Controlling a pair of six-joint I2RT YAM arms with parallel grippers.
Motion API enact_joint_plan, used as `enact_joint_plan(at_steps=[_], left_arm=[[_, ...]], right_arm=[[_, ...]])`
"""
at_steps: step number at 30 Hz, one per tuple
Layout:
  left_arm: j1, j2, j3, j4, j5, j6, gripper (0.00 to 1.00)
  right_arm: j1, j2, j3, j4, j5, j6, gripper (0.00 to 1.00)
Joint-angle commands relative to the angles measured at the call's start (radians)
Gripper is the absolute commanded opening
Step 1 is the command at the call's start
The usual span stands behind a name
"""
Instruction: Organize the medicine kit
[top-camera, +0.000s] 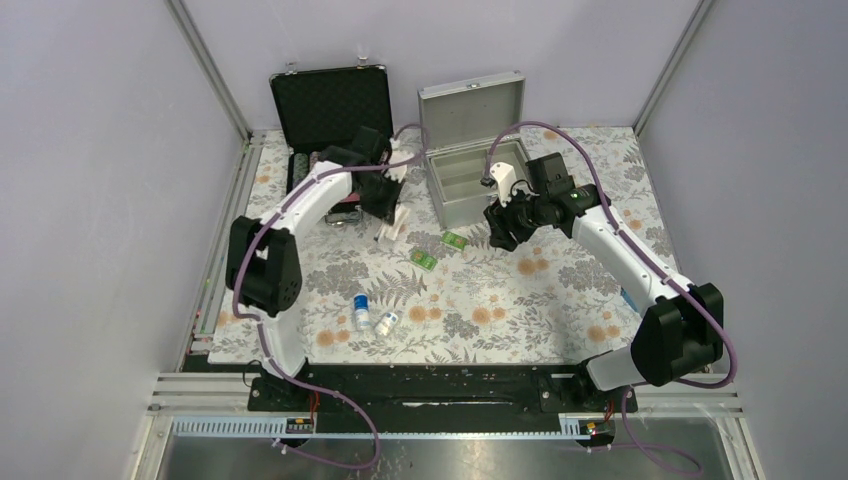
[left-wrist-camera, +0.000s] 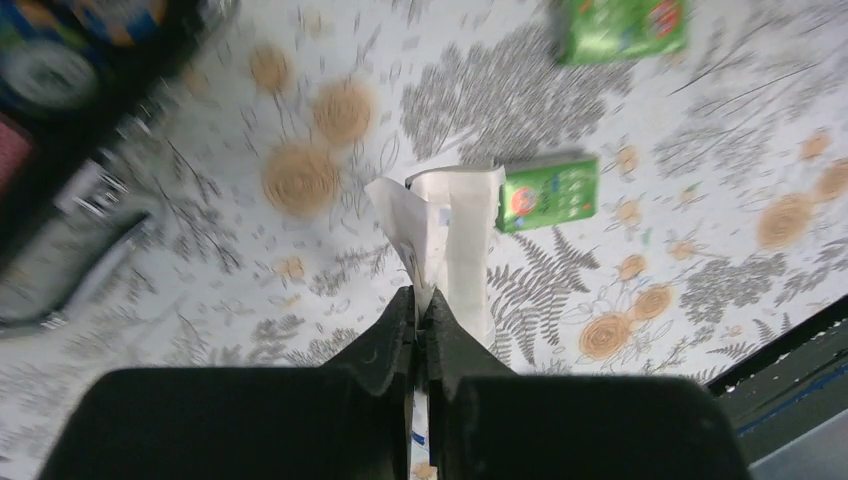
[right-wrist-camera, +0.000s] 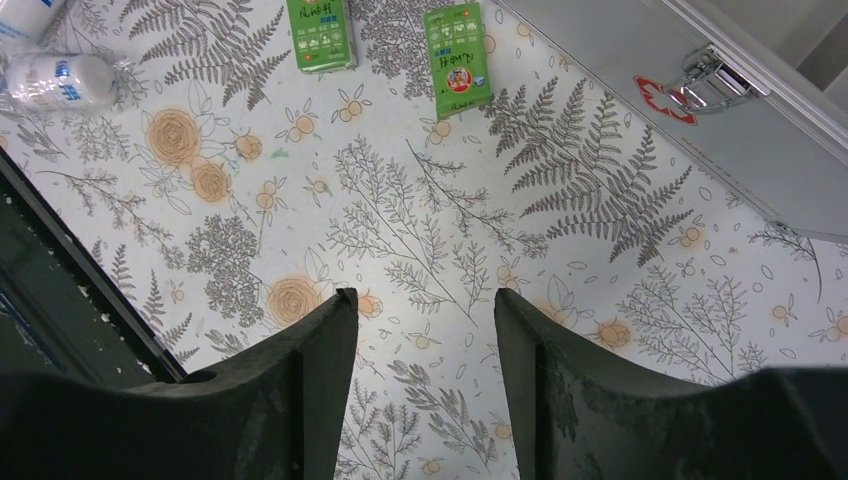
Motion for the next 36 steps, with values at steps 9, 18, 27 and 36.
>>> enact_joint_plan(at_steps=[9,18,27,36], left_arm=[[-0.055,0.047,0.385,0.19,0.111,0.245,0.0],[-0.154,0.251,0.596,0.384,-0.01,0.367,0.0],[-0.214,0.369,0.661,0.531,-0.157,0.482,0.0],[-0.243,0.39,0.569,0.598,-0.148,0.616,0.18]], right_arm=[[-0.007,-0.044,0.044,-0.018,0.134,0.018,0.59],[-0.051,-0.128,-0.02,0.005,0.201,0.094,0.59],[-0.065,-0.171,-0.111,0.025,0.198,0.133,0.59],[-0.077,-0.198,-0.163,0.048,0.197,0.164,0.59]])
